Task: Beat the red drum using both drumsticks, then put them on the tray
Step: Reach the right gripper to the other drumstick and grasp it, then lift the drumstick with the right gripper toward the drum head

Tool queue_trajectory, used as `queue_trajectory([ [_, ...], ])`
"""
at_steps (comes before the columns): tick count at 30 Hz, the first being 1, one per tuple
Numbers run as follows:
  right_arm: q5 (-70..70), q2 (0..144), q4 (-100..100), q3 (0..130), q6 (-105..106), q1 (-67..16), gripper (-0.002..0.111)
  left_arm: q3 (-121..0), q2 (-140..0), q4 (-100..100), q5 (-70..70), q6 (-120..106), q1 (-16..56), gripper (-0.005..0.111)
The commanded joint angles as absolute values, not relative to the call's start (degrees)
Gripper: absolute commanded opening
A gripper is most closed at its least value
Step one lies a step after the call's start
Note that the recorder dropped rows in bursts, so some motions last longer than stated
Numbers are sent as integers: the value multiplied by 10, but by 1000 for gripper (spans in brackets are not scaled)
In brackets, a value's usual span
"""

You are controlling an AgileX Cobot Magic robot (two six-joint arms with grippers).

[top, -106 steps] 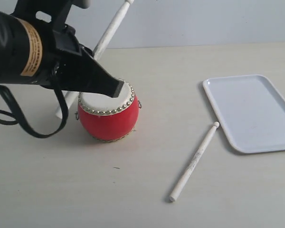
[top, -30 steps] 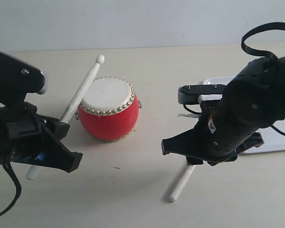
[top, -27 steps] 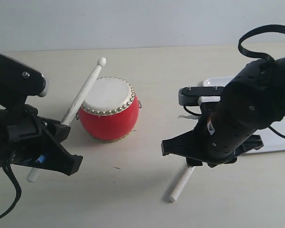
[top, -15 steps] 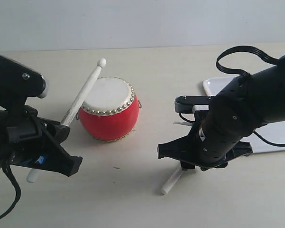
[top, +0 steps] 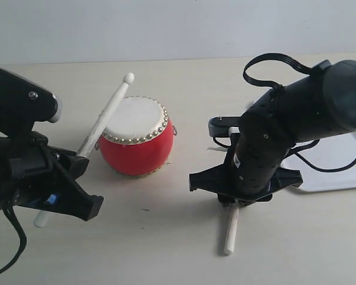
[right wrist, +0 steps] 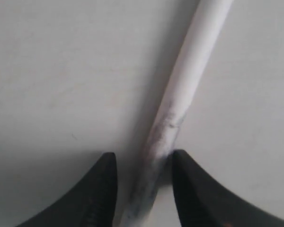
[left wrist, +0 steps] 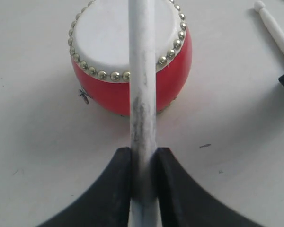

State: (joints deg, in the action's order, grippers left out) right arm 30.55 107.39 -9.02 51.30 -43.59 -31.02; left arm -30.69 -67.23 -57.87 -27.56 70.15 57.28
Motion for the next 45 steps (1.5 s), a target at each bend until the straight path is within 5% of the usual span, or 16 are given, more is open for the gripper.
queue_trajectory([
  [1, 293, 1082, -100, 513, -436, -308, 38, -305, -667, -585, -274, 703, 572, 0],
  [3, 290, 1085, -110, 513, -436, -308, 36, -305, -667, -585, -274, 703, 572, 0],
  [10, 306, 1112, -172, 513, -434, -308, 0, -305, -667, -585, -273, 702, 572, 0],
  [32, 315, 935, -294, 513, -284, -308, 0, -306, -667, -690, -290, 690, 572, 0],
  [45, 189, 869, -294, 513, -7, -310, 0, -306, -667, -821, -456, 568, 572, 0],
])
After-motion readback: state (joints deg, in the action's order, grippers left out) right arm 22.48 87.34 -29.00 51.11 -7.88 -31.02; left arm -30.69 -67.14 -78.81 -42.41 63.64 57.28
